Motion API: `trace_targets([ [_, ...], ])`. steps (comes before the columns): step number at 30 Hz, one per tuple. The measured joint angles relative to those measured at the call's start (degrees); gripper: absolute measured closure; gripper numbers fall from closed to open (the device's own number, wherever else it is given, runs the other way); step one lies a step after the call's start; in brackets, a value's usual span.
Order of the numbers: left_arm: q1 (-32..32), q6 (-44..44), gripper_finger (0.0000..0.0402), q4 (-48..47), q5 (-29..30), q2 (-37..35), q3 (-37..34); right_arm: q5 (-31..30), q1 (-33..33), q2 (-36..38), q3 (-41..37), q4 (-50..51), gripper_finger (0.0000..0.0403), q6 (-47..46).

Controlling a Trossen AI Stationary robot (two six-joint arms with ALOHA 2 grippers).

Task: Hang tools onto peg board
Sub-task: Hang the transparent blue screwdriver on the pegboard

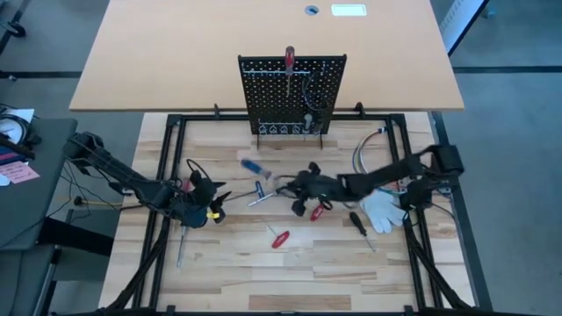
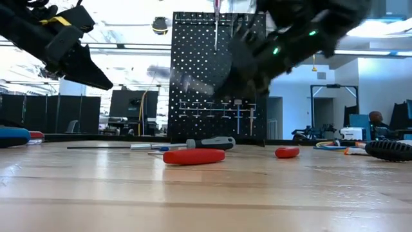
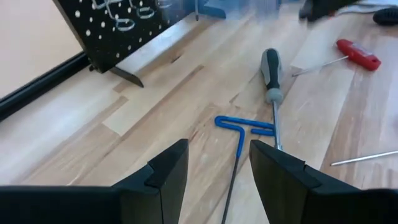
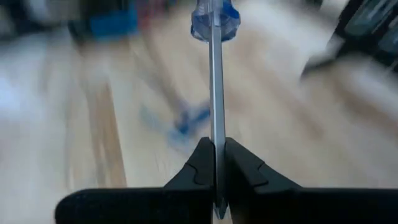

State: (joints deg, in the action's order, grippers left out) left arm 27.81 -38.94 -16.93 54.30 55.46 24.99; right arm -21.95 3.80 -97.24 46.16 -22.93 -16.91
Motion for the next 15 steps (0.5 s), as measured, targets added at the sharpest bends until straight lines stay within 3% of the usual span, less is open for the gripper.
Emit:
trace_targets([
  [4, -0.02, 1.65, 0.0236, 1.62, 0.10, 0.00, 0.00, -11.06, 3.85, 1.79, -6.91, -25.35, 0.0386, 3.18],
  [9, -0.02, 1.81, 0.0236, 1.38, 0.25, -0.02, 0.00, -16.21, 4.19, 1.31, -9.86, -52.12, 0.0386, 14.93],
  [12, -0.02, 1.81, 0.0236, 1.36, 0.25, -0.02, 0.00, -16.57, 2.14, 1.40, -8.98, -60.96, 0.0386, 20.12],
  [15, -0.02, 1.83, 0.0236, 1.37, 0.29, -0.02, 0.00, -16.57, -0.81, 1.34, -7.39, -63.26, 0.0386, 21.70],
])
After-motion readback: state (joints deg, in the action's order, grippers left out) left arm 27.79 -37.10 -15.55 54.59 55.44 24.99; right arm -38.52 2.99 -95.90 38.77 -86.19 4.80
